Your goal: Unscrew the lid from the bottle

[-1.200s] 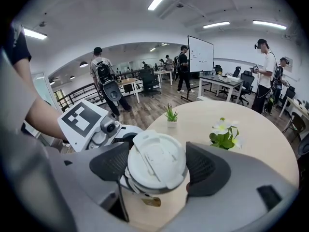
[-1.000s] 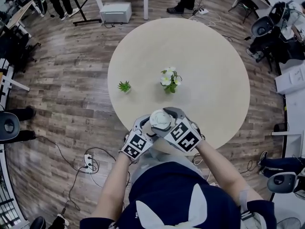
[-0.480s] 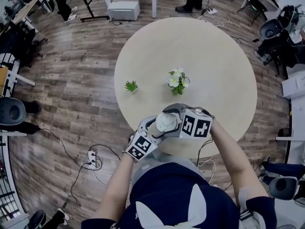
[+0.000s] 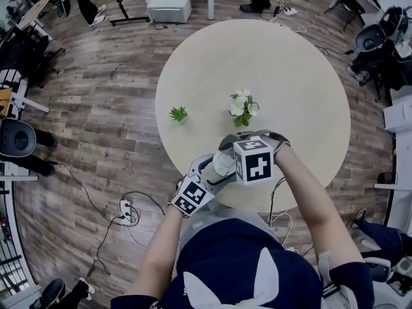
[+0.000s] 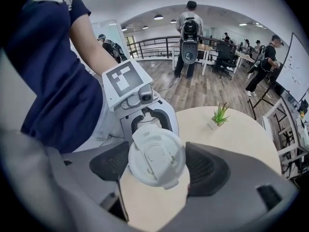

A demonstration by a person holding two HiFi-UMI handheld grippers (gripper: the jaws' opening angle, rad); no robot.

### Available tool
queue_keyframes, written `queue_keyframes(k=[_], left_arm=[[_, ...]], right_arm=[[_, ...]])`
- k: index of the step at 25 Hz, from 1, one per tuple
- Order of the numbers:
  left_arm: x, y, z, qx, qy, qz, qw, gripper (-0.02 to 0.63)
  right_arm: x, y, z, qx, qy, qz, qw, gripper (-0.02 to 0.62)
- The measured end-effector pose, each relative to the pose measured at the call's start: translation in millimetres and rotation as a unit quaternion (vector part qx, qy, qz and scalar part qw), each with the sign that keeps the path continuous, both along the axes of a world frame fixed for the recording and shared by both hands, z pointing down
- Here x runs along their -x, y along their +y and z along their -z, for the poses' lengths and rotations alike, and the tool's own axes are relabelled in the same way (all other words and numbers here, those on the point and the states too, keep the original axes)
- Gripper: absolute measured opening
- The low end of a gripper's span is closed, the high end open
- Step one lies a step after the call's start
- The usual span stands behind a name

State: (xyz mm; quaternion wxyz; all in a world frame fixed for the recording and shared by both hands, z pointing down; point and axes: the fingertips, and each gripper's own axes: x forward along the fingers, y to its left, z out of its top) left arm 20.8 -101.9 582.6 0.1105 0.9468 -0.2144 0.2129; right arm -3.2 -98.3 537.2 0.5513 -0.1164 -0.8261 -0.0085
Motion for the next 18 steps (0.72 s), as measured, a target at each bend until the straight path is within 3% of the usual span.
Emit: queue_keyframes(k=[5, 9, 12, 16, 18], left_arm=[[2, 0, 0, -0.002, -0.003, -0.002, 1.0000, 0.342], [3, 0, -1, -0.002, -0.002, 0.006, 1.0000, 0.342], [4, 0, -1, -0.004, -0.003, 0.016, 0.9999, 0.342], [5, 1, -3, -0.007, -0.004, 0.026, 0.9996, 0.342], [3, 1, -2, -0.007, -0.005, 0.031, 0.9995, 0.342]], right_arm=[[4, -1, 1, -0.015, -0.012, -0.050, 0.999, 0.372], [14, -8, 17, -0.038, -0.101, -0.151, 0.983, 0.396], [16, -16, 27, -0.057, -0.161, -0.255, 0.952, 0.418], [6, -22, 18, -0.053, -0.176, -0.414, 0.891, 0.439], [3, -21, 14, -0.037, -0.177, -0.465, 0.867, 0.438]])
